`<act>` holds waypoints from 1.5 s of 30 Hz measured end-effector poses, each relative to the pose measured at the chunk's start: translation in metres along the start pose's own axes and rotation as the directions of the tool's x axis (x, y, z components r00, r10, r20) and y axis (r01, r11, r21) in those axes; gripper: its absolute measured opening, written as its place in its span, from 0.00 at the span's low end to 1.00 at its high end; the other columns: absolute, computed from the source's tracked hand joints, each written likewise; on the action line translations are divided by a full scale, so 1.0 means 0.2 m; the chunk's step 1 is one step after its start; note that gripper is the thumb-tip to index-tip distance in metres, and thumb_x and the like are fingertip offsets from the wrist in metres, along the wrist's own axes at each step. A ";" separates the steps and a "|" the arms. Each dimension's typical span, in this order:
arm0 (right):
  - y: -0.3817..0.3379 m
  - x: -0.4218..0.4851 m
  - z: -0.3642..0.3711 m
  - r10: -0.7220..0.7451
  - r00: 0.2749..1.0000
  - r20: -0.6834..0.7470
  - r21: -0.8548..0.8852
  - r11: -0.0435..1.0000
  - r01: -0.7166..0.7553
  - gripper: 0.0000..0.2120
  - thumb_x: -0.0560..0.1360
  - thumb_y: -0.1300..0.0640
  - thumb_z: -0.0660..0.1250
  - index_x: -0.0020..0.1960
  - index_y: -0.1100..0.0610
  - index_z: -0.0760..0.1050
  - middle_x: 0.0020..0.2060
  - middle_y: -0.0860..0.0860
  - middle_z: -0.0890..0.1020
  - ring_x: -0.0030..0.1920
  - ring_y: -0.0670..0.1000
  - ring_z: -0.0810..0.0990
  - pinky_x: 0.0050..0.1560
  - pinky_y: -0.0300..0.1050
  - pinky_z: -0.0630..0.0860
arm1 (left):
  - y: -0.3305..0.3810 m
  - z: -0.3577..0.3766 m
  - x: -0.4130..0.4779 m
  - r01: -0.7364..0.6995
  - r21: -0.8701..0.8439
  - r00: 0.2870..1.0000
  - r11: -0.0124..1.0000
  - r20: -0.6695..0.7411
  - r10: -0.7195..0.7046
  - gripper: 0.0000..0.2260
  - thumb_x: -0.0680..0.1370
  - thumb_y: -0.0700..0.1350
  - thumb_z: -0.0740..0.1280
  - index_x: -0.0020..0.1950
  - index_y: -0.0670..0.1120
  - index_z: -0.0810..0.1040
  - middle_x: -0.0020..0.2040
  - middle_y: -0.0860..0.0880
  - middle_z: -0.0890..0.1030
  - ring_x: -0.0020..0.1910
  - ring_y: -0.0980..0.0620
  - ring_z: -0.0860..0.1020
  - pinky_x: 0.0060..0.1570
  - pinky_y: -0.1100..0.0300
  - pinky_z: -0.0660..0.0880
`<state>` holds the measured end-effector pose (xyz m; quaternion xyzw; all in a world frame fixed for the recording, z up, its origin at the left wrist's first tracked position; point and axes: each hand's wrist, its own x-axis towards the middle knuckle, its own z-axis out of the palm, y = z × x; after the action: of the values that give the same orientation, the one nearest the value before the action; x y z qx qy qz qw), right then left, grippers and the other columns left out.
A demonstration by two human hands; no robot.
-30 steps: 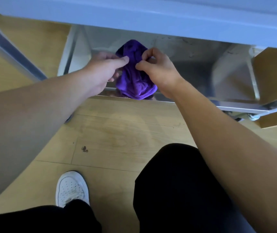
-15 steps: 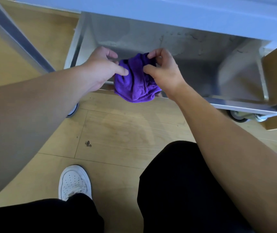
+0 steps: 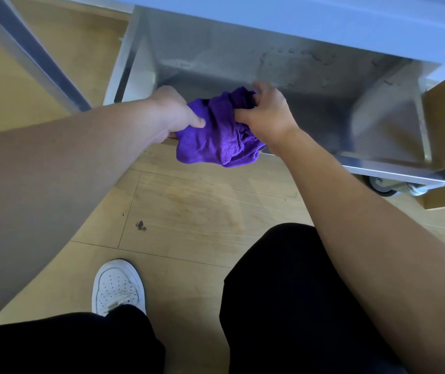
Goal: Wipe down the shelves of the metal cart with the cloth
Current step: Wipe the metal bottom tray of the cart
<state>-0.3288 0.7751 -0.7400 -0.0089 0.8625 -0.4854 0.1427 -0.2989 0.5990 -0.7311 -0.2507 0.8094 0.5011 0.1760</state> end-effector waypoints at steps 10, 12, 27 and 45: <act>0.01 0.00 -0.04 0.279 0.959 0.058 0.062 0.957 -0.282 0.22 0.63 0.49 0.81 0.43 0.62 0.74 0.38 0.54 0.82 0.38 0.52 0.84 0.42 0.47 0.82 | 0.01 0.00 -0.01 -0.232 0.035 0.970 0.972 -0.062 0.234 0.15 0.75 0.47 0.70 0.60 0.45 0.73 0.54 0.44 0.80 0.53 0.44 0.79 0.55 0.46 0.78; 0.01 0.00 -0.06 0.328 0.943 0.061 0.086 0.939 -0.332 0.24 0.60 0.50 0.83 0.44 0.62 0.75 0.39 0.55 0.84 0.39 0.53 0.85 0.43 0.49 0.83 | 0.01 0.00 -0.01 -0.264 0.018 0.962 0.964 -0.062 0.264 0.13 0.75 0.46 0.70 0.58 0.46 0.74 0.52 0.45 0.80 0.52 0.44 0.80 0.54 0.48 0.78; 0.04 -0.02 -0.06 0.254 0.896 0.364 0.386 0.835 -0.393 0.14 0.72 0.70 0.70 0.55 0.61 0.75 0.49 0.60 0.83 0.44 0.55 0.85 0.45 0.49 0.83 | 0.03 -0.05 -0.05 -0.062 -0.135 0.962 0.989 0.255 0.095 0.20 0.73 0.29 0.68 0.60 0.47 0.74 0.52 0.46 0.81 0.49 0.48 0.82 0.43 0.55 0.78; 0.08 -0.03 -0.16 -0.123 0.957 0.261 0.440 0.898 -0.005 0.16 0.69 0.72 0.54 0.40 0.56 0.75 0.36 0.53 0.78 0.36 0.54 0.75 0.40 0.51 0.72 | 0.07 -0.04 -0.04 -0.339 -0.222 0.941 0.914 -0.062 0.334 0.14 0.72 0.28 0.69 0.38 0.46 0.76 0.44 0.44 0.79 0.53 0.42 0.81 0.46 0.54 0.82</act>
<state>-0.3298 0.8109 -0.7377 -0.0722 0.7018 -0.6639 0.2478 -0.3021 0.5986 -0.7129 -0.1321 0.7790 0.6111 0.0478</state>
